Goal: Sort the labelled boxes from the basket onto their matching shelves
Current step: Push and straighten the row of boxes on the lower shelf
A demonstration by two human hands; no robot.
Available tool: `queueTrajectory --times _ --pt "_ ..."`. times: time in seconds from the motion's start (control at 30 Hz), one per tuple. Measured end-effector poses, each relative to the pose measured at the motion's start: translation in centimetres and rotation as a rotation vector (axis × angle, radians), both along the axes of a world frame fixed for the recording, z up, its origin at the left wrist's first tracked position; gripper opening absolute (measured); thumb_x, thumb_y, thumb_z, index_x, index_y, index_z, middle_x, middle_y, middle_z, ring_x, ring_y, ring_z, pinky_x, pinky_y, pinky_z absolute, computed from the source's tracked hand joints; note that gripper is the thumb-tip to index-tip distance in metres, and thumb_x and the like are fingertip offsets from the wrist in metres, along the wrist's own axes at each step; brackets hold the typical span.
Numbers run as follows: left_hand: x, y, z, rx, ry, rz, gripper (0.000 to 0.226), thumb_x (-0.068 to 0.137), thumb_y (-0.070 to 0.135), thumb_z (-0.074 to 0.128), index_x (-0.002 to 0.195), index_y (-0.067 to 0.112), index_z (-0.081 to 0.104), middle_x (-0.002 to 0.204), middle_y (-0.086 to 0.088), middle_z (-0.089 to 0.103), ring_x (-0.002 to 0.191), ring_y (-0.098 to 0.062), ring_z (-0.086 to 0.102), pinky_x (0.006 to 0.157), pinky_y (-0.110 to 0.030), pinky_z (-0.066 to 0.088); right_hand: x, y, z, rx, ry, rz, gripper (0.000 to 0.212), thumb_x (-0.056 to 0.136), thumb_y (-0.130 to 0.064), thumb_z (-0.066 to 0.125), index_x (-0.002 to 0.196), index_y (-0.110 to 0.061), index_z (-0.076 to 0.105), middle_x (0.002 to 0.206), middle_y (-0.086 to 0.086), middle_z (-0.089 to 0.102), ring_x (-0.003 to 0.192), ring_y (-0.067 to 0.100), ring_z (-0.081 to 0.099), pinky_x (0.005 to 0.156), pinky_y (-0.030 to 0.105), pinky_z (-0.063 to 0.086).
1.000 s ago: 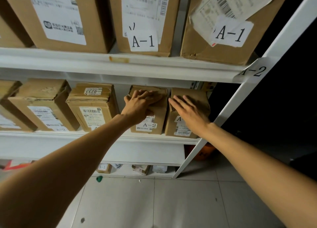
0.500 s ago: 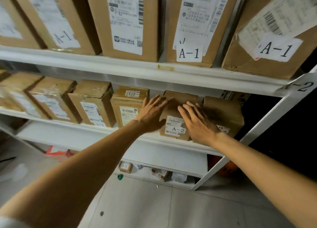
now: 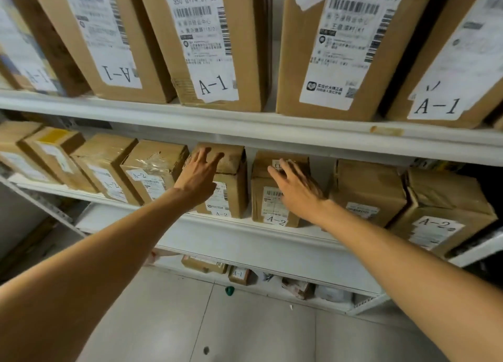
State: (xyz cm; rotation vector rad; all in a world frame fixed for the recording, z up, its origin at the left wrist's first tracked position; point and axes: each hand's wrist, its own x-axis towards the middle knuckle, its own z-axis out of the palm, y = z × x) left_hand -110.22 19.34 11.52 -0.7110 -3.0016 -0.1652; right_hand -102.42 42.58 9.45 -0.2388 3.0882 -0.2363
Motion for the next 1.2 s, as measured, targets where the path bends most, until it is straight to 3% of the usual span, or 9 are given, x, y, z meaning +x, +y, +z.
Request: queueTrajectory --times 0.13,0.33,0.47,0.73,0.9,1.0,1.07,1.13,1.2 --pt "-2.5 -2.0 -1.4 -0.050 -0.080 -0.018 0.089 0.082 0.020 0.073 0.151 0.033 0.020 0.150 -0.018 0.024 0.137 -0.036 0.027 0.112 -0.052 0.031 -1.6 -2.3 -0.5 -0.026 -0.110 -0.056 0.104 0.089 0.014 0.045 0.147 -0.047 -0.017 0.160 0.009 -0.018 0.145 0.036 -0.018 0.116 0.053 0.004" --pt "-3.1 -0.8 -1.9 0.033 -0.045 -0.134 0.072 0.086 0.017 0.069 0.147 0.032 0.035 0.135 -0.010 0.042 0.120 -0.032 0.038 0.103 -0.042 0.040 -1.7 -4.3 -0.6 0.113 -0.091 -0.168 0.095 0.086 0.018 0.043 0.153 -0.018 -0.014 0.159 0.017 -0.018 0.144 0.042 -0.015 0.119 0.054 0.005" --pt "-3.2 -0.6 -2.9 0.097 -0.020 -0.136 0.068 0.088 0.013 0.066 0.145 0.035 0.037 0.133 -0.009 0.044 0.117 -0.033 0.037 0.096 -0.045 0.045 -1.2 -3.5 -0.5 0.110 -0.078 -0.182 0.096 0.085 0.021 0.041 0.153 -0.021 -0.013 0.160 0.013 -0.017 0.146 0.038 -0.013 0.117 0.050 0.002" --pt "-2.1 1.4 -3.4 0.140 -0.005 -0.193 0.071 0.088 0.004 0.063 0.147 0.033 0.035 0.136 -0.005 0.043 0.120 -0.029 0.034 0.097 -0.042 0.044 -0.8 -0.4 -2.2 0.075 -0.011 -0.213 0.094 0.090 0.011 0.050 0.152 -0.031 -0.006 0.162 0.009 -0.005 0.148 0.037 0.000 0.118 0.049 0.013" --pt "-1.3 3.1 -3.7 0.133 0.009 -0.205 0.076 0.085 0.002 0.064 0.148 0.031 0.033 0.137 -0.004 0.041 0.125 -0.028 0.031 0.101 -0.041 0.041 0.3 1.3 -2.1 0.062 -0.012 -0.233 0.099 0.089 0.013 0.050 0.147 -0.038 -0.011 0.162 0.006 -0.006 0.148 0.036 0.000 0.115 0.052 0.018" --pt "-1.3 2.9 -3.2 0.073 -0.021 -0.204 0.084 0.082 0.003 0.066 0.149 0.033 0.027 0.140 -0.003 0.039 0.130 -0.027 0.030 0.106 -0.043 0.037 0.4 0.8 -1.7 0.027 -0.065 -0.235 0.096 0.089 0.010 0.051 0.152 -0.033 -0.008 0.161 0.005 -0.012 0.147 0.035 -0.008 0.116 0.054 0.012" --pt "-0.7 2.8 -2.2 0.027 -0.053 -0.211 0.091 0.077 0.007 0.069 0.151 0.033 0.021 0.141 -0.006 0.037 0.133 -0.027 0.030 0.111 -0.049 0.029 0.6 -0.2 -1.2 0.042 -0.058 -0.241 0.092 0.091 -0.004 0.056 0.154 -0.022 -0.008 0.161 0.010 -0.010 0.148 0.035 -0.008 0.117 0.052 0.007" --pt "0.4 2.2 -1.7 0.126 -0.104 -0.193 0.097 0.075 0.002 0.067 0.152 0.031 0.016 0.140 -0.009 0.036 0.130 -0.029 0.033 0.113 -0.046 0.028 0.5 -1.7 -0.4 0.108 -0.018 -0.194 0.090 0.092 -0.015 0.058 0.154 -0.013 -0.007 0.161 0.015 -0.004 0.148 0.035 -0.004 0.118 0.048 0.007" --pt "1.7 0.5 -1.4 0.293 -0.103 -0.149 0.096 0.074 -0.009 0.060 0.152 0.029 0.018 0.139 -0.011 0.037 0.122 -0.029 0.042 0.105 -0.038 0.040 0.0 -4.0 0.5 0.205 0.041 -0.073 0.085 0.091 -0.012 0.056 0.154 -0.009 -0.002 0.160 0.018 0.001 0.148 0.034 -0.001 0.119 0.044 0.005"
